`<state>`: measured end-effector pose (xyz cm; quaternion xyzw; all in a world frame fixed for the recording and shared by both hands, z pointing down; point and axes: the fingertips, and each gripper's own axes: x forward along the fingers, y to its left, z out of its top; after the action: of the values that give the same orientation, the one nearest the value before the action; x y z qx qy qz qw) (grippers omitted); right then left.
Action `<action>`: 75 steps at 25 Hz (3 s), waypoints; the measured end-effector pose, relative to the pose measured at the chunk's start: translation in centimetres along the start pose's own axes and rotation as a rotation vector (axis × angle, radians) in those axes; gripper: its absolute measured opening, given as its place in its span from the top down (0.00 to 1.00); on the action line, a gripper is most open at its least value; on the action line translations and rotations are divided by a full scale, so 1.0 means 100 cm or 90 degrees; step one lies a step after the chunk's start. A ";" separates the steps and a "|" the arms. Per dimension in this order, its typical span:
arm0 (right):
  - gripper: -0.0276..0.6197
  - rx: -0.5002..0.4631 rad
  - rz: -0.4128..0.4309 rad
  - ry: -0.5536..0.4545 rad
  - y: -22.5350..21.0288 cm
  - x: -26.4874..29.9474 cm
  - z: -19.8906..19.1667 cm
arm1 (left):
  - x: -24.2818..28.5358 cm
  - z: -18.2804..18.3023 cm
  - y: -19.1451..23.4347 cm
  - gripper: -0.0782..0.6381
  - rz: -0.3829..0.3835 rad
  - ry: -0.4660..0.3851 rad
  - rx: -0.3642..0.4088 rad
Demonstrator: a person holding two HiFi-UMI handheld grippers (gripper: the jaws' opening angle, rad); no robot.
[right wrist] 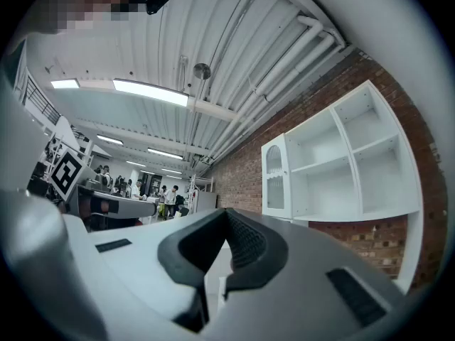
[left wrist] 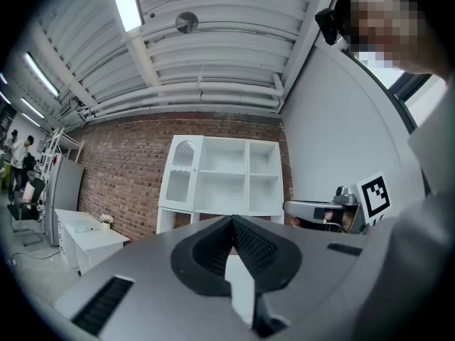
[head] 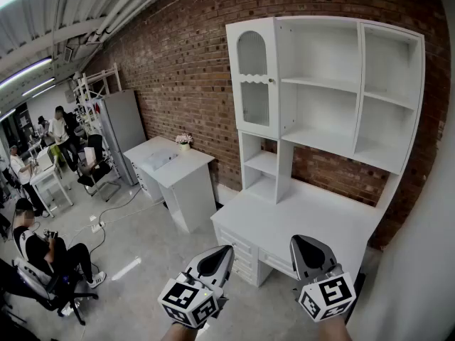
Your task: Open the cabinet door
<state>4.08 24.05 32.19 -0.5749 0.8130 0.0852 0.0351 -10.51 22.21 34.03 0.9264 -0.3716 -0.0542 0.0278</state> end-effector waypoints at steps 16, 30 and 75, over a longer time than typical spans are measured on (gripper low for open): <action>0.95 0.027 0.030 -0.002 -0.028 -0.005 -0.008 | 0.015 -0.002 0.006 0.88 0.038 -0.003 -0.001; 0.95 0.045 0.026 -0.008 -0.077 -0.008 -0.018 | 0.052 -0.014 0.000 0.88 0.071 0.013 0.005; 0.95 -0.012 -0.061 0.079 -0.115 0.273 -0.093 | 0.248 -0.020 0.244 0.88 -0.025 0.012 0.018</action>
<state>6.12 -6.65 35.96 -0.6176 0.7844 0.0550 -0.0167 -9.24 -12.55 36.31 0.9343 -0.3537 -0.0407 0.0168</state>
